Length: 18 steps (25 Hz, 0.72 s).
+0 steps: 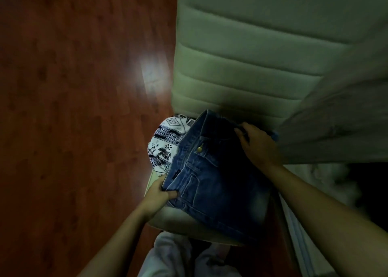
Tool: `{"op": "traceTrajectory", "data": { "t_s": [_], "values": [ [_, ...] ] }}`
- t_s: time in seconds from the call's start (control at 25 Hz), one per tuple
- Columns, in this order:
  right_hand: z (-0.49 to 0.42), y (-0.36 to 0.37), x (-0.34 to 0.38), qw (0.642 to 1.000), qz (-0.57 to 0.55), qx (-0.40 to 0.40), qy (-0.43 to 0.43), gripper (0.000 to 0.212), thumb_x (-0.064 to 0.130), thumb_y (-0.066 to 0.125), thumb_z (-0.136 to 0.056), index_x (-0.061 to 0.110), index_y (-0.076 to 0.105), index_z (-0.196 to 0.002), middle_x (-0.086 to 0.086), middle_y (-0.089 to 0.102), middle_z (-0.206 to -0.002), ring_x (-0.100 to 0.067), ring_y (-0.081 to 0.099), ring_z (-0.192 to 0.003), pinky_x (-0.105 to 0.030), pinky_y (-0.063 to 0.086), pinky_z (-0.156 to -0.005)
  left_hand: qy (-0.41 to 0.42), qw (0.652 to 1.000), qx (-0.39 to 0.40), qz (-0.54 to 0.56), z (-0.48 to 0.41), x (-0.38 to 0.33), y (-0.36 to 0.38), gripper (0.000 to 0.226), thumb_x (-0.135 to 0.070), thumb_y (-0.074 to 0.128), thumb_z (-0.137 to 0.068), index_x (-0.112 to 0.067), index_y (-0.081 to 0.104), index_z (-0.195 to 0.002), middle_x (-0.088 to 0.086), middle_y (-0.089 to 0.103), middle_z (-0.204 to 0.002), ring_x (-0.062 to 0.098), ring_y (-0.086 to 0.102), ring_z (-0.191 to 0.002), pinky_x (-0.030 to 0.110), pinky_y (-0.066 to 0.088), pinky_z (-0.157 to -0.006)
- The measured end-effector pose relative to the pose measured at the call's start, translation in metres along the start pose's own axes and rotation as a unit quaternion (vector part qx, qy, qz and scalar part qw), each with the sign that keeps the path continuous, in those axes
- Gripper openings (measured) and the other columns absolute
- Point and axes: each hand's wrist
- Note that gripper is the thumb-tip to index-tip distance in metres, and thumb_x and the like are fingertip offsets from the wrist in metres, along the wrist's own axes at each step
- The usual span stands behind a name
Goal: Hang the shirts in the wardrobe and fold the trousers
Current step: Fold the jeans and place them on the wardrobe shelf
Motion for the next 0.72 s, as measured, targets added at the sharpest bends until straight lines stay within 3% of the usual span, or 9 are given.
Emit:
{"op": "traceTrajectory", "data": {
  "t_s": [0.2,0.32,0.48,0.6,0.72],
  "values": [
    [0.037,-0.125,-0.024,0.993,-0.015,-0.073,0.089,0.030,0.035,0.043,-0.096,0.010,0.059,-0.097,-0.016,0.067,-0.093,-0.037,0.063,-0.082,-0.038,0.046,-0.064,0.065,0.994,0.087,-0.016,0.063,-0.093,0.053,0.033,0.008,0.068,-0.074,-0.001,0.060,-0.104,0.012,0.074,-0.093,0.030,0.070,-0.087,0.040,0.056,-0.081],
    [0.064,-0.209,-0.025,0.984,-0.014,-0.144,0.100,0.022,0.031,0.043,-0.096,0.015,0.058,-0.098,-0.010,0.068,-0.094,-0.033,0.063,-0.084,-0.034,0.043,-0.064,0.120,0.985,0.125,-0.021,0.102,-0.163,0.095,0.048,-0.008,0.078,-0.061,-0.010,0.062,-0.107,0.015,0.073,-0.094,0.040,0.067,-0.086,0.046,0.052,-0.079],
    [0.094,-0.335,-0.005,0.954,-0.018,-0.284,0.093,0.020,0.030,0.045,-0.096,0.019,0.060,-0.102,-0.005,0.068,-0.083,-0.028,0.064,-0.079,-0.031,0.041,-0.061,0.223,0.956,0.188,0.016,0.182,-0.266,0.155,0.044,0.003,0.071,-0.052,-0.002,0.061,-0.095,0.011,0.069,-0.077,0.023,0.066,-0.063,0.026,0.053,-0.054],
    [0.120,-0.431,0.018,0.910,-0.026,-0.397,0.119,0.023,0.034,0.046,-0.094,0.019,0.061,-0.100,-0.004,0.062,-0.071,-0.031,0.061,-0.072,-0.035,0.044,-0.060,0.319,0.928,0.186,0.041,0.255,-0.340,0.192,0.036,0.009,0.066,-0.052,0.002,0.063,-0.087,0.012,0.065,-0.072,0.023,0.061,-0.065,0.023,0.050,-0.056],
    [0.145,-0.520,0.052,0.866,-0.043,-0.487,0.100,0.022,0.033,0.048,-0.094,0.017,0.058,-0.084,0.002,0.053,-0.062,-0.026,0.053,-0.063,-0.031,0.034,-0.056,0.439,0.886,0.138,0.063,0.333,-0.409,0.209,0.018,0.012,0.067,-0.071,0.002,0.068,-0.086,0.007,0.071,-0.069,0.018,0.067,-0.062,0.025,0.055,-0.062]
  ]
}}
Point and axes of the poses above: each hand's wrist, its own z-axis away from the middle knuckle, its own y-axis out of the palm, x = y × z
